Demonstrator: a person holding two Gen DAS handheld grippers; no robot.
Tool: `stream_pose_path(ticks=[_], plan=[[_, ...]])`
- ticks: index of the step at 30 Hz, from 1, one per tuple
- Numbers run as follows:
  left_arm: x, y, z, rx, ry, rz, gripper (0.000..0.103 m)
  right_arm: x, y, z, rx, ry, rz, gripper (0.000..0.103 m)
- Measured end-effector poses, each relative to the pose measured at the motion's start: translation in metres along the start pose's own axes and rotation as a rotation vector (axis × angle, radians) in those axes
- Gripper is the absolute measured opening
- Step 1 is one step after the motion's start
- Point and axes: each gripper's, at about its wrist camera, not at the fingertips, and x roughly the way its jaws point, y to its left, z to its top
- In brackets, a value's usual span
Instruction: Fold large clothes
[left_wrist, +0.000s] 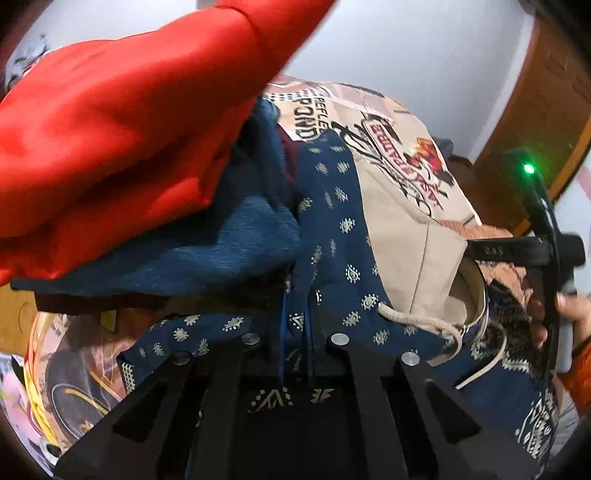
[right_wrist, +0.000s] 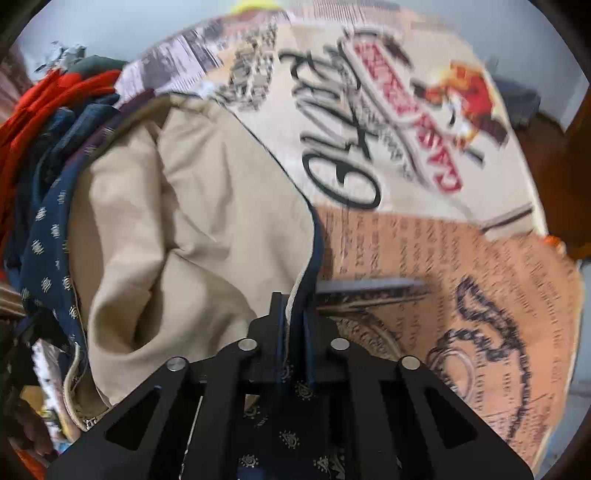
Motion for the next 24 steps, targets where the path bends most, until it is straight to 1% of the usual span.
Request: stream_pose_path(ticks=[3,6,8,11,13,16,17,19,21,24], plan=[[-0.016,0.002,0.000,-0.018,-0.021,-0.016,0.005,-0.030,0.006,-0.005,-0.028,-0.081,0.007,0.006],[-0.037,0.001,-0.002,0.012,-0.050,-0.024,0.005,-0.065,0.015,-0.014,-0.064,-0.143,0.039,0.006],[-0.046,0.001,-0.007,0.027,-0.057,-0.025,0.005,-0.088,0.024,-0.025,-0.103,-0.182,0.042,0.006],[-0.057,0.003,-0.020,0.037,-0.048,-0.035,0.005,-0.111,0.036,-0.042,-0.133,-0.211,0.061,0.006],[-0.062,0.002,-0.029,0.042,-0.046,-0.039,0.005,-0.128,0.042,-0.062,-0.151,-0.232,0.071,0.006],[-0.071,0.003,-0.049,0.053,-0.043,-0.029,0.005,-0.140,0.049,-0.085,-0.185,-0.251,0.060,0.006],[-0.072,0.003,-0.056,0.063,-0.046,-0.011,0.005,-0.141,0.050,-0.093,-0.199,-0.256,0.050,0.006],[-0.072,0.003,-0.071,0.084,-0.044,0.034,0.005,-0.142,0.056,-0.110,-0.239,-0.270,-0.002,0.006],[-0.069,0.008,-0.082,0.091,-0.022,0.058,0.005,-0.139,0.055,-0.119,-0.246,-0.253,-0.013,0.006],[-0.057,0.014,-0.098,0.085,0.028,0.082,0.005,-0.129,0.046,-0.132,-0.212,-0.214,-0.016,0.006]])
